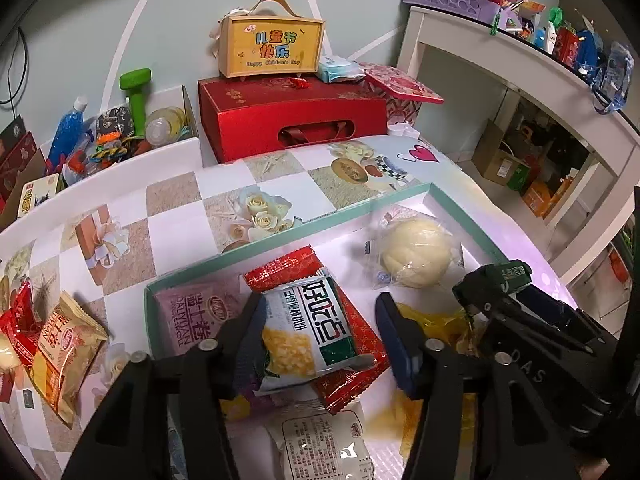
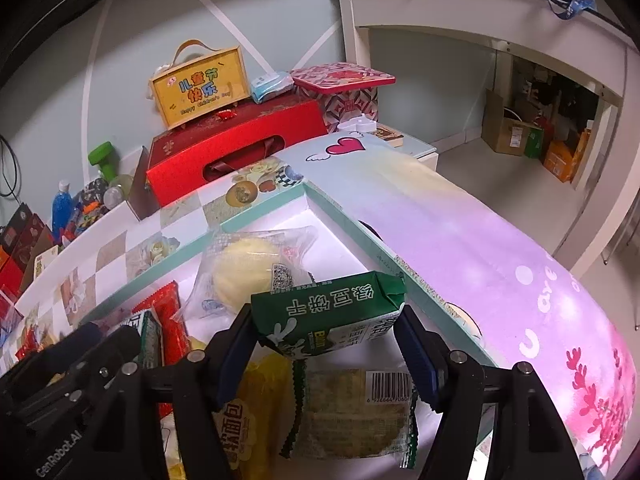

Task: Organize snacks
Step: 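Carry the white packet into the tray with the left tool while the right drops the green packet there, then withdraw both open tools from the tray toward the red milk-biscuit and yellow bread packets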

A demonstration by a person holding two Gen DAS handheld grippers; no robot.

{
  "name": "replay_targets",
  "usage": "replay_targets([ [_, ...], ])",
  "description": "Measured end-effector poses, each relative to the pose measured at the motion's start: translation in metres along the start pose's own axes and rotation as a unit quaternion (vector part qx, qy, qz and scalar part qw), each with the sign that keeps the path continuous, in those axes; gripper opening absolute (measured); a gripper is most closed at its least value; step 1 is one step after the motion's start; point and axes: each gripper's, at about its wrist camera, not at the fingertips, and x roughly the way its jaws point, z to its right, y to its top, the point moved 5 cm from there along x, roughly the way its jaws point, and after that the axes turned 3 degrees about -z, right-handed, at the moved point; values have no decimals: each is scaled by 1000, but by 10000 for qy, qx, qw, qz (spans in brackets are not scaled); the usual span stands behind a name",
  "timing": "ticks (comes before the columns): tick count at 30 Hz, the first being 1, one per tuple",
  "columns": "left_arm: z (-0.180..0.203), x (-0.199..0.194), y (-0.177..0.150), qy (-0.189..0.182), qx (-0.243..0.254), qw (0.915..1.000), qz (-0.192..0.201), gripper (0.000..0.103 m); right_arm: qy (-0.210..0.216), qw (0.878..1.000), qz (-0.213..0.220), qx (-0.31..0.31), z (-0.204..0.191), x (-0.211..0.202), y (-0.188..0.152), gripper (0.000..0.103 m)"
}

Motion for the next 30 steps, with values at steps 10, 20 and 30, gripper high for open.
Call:
replay_targets([
  [10,-23,-13,-5,182,-308,9994,-35,64,41,9998,12,-168,-9,-5,2,89],
  [20,-53,-15,-14,607,-676,9958,-76,90,76,9997,-121,-221,-14,-6,0,103],
  [30,-73,-19,-18,1186,-748,9901,67,100,83,9991,-189,-362,-21,-6,-2,103],
])
